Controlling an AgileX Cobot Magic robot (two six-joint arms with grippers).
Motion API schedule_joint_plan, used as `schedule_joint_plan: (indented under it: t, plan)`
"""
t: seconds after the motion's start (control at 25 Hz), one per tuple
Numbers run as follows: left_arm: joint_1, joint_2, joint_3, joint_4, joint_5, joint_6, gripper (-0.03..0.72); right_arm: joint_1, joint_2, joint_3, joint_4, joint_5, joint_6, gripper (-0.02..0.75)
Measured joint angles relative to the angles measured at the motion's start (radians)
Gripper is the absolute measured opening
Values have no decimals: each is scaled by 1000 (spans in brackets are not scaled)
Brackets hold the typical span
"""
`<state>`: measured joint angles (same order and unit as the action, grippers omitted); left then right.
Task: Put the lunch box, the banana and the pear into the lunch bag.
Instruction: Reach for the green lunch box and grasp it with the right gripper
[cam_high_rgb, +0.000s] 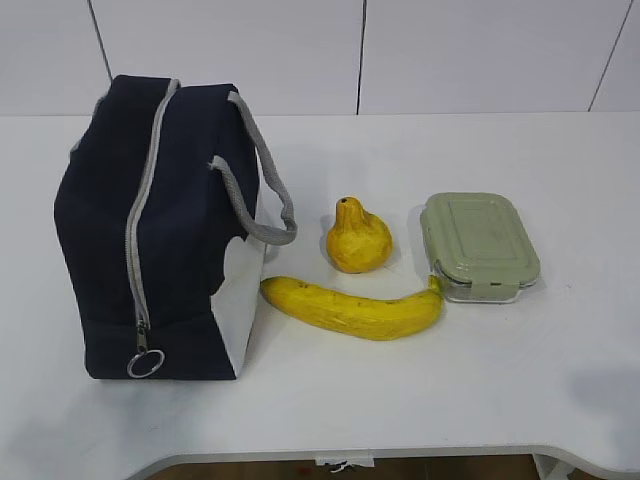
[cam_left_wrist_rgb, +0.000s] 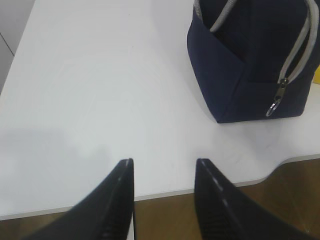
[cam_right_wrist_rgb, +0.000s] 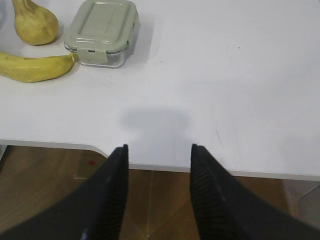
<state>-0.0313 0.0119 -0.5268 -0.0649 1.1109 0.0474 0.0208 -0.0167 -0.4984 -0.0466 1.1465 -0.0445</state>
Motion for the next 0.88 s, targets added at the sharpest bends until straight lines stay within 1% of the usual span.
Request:
schedule_joint_plan:
  t: [0.8,0.88]
  plan:
    - [0,0,0,0,0,0,307,0,0,0,0,0,0,316]
    - [0,0,0,27,0,0,307,0,0,0,0,-2,0,316]
